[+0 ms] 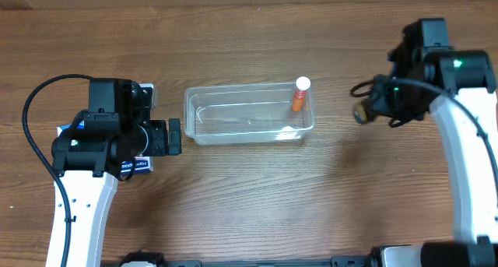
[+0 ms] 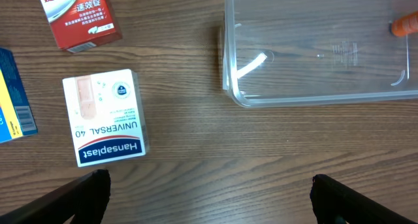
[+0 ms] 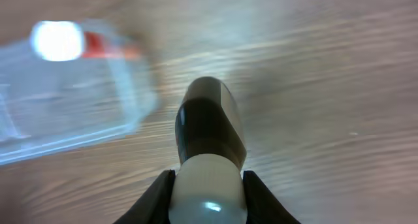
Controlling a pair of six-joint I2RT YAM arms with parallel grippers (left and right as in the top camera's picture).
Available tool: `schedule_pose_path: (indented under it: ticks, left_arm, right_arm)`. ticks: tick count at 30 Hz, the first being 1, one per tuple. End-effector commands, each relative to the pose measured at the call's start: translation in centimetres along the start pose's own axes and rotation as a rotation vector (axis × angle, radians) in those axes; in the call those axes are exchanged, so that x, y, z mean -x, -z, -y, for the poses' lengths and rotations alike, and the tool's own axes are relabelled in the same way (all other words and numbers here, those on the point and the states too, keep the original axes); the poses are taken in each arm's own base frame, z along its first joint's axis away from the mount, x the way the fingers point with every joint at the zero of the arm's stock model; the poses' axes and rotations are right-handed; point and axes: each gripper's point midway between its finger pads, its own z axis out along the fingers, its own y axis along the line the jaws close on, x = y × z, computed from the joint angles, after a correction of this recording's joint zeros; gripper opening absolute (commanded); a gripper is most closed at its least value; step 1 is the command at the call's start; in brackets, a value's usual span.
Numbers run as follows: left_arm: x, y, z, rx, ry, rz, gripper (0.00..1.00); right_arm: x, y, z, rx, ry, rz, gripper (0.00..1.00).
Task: Pack container
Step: 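Place the white-capped bottle in the container beside the orange tube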
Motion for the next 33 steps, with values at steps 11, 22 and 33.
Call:
schedule_pose_path:
  ticks: [11, 22, 33]
  left_arm:
    - [0.8, 0.5, 0.3, -0.010, 0.012, 0.024, 1.00]
    - [0.8, 0.5, 0.3, -0.010, 0.012, 0.024, 1.00]
    - [0.8, 0.5, 0.3, -0.010, 0.012, 0.024, 1.00]
  right_arm:
    - [-0.4, 0.3, -11.1, 0.165, -0.038, 0.090, 0.04]
    - [-0.8, -4.7, -10.9, 0.075, -0.093, -0.037, 0.04]
    - [-1.4, -9.6, -9.7, -0.026, -0.121, -0.111, 0.04]
